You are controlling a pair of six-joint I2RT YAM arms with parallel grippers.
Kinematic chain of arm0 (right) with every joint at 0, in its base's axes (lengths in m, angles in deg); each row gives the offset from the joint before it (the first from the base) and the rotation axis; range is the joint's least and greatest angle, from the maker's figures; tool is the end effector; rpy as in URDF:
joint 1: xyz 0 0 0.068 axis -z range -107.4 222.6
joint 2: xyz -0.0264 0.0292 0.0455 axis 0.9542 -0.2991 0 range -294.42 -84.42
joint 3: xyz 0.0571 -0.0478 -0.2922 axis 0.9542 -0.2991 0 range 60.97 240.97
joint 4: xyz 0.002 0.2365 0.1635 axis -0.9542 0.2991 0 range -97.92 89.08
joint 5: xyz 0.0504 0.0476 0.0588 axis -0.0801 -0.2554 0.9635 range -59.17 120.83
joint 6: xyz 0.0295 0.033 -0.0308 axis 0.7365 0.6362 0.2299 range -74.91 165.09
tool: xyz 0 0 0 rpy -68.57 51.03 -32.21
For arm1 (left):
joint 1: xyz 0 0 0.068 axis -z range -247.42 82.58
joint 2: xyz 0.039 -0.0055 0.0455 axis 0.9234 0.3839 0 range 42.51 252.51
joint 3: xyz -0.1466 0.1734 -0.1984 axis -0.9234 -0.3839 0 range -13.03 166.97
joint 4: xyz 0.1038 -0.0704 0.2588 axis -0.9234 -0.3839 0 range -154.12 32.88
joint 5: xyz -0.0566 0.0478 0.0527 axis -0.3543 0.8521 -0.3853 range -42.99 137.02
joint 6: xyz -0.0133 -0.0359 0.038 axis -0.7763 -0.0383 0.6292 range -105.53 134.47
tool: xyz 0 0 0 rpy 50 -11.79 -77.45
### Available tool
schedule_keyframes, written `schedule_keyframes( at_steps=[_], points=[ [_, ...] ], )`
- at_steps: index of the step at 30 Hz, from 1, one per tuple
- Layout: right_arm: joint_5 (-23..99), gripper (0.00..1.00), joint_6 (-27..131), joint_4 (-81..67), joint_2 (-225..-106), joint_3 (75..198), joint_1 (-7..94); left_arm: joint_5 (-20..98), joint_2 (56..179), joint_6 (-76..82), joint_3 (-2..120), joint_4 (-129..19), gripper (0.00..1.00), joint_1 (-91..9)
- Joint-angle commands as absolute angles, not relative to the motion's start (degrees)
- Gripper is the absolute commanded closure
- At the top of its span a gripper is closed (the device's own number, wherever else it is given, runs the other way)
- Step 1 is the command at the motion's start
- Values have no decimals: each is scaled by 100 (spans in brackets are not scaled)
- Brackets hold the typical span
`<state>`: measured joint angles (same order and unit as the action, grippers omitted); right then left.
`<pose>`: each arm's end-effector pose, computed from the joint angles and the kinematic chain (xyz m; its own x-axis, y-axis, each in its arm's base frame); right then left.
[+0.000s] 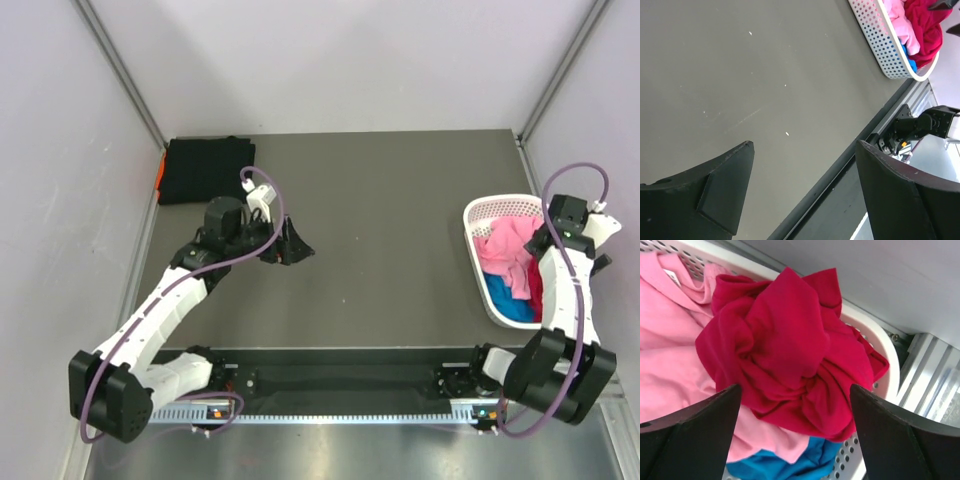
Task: Fold and stack the t-shirts
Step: Grab the tshirt from the pile
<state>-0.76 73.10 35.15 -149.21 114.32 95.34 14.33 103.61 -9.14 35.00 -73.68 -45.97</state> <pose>0.2092 -0.1078 0.2988 -0.3765 0.5917 -0.7128 0.8910 0.4419 -0.1038 0.2235 -0.1085 0.3158 -0.7199 -0.0793 -0.6895 0.4980 0.6329 -0.5928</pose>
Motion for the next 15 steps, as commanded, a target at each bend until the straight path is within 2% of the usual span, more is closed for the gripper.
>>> schedule_keyframes(
  at_steps=[1,3,5,6,7,8,12,13,15],
  points=[
    [8,13,7180,2698,-15112,11284,9694,1537,10210,-697,3566,-7224,13,-4519],
    [-248,18,7329,2409,-15218,11161,9694,1537,10192,-706,3566,-7215,13,-4510],
    [-169,32,7348,2259,-15209,11002,9694,1607,10183,-671,3557,-7232,13,-4519],
    [-151,41,7304,2215,-15157,11010,9694,1625,10174,-671,3548,-7241,13,-4510],
    [-169,60,7269,2240,-15122,11089,9694,1651,10174,-671,3539,-7250,13,-4510],
    [-247,68,7208,2241,-15069,11159,9694,1652,10174,-671,3513,-7242,13,-4510],
    [-354,88,7066,2723,-14605,11852,9686,1695,10227,-855,3504,-7198,13,-4510],
    [-162,98,7049,2881,-14490,12220,9607,1739,10236,-1038,3495,-7189,12,-4519],
    [216,100,6927,2944,-14104,12817,9510,1652,10227,-1189,3443,-6952,9,-4519]
  ],
)
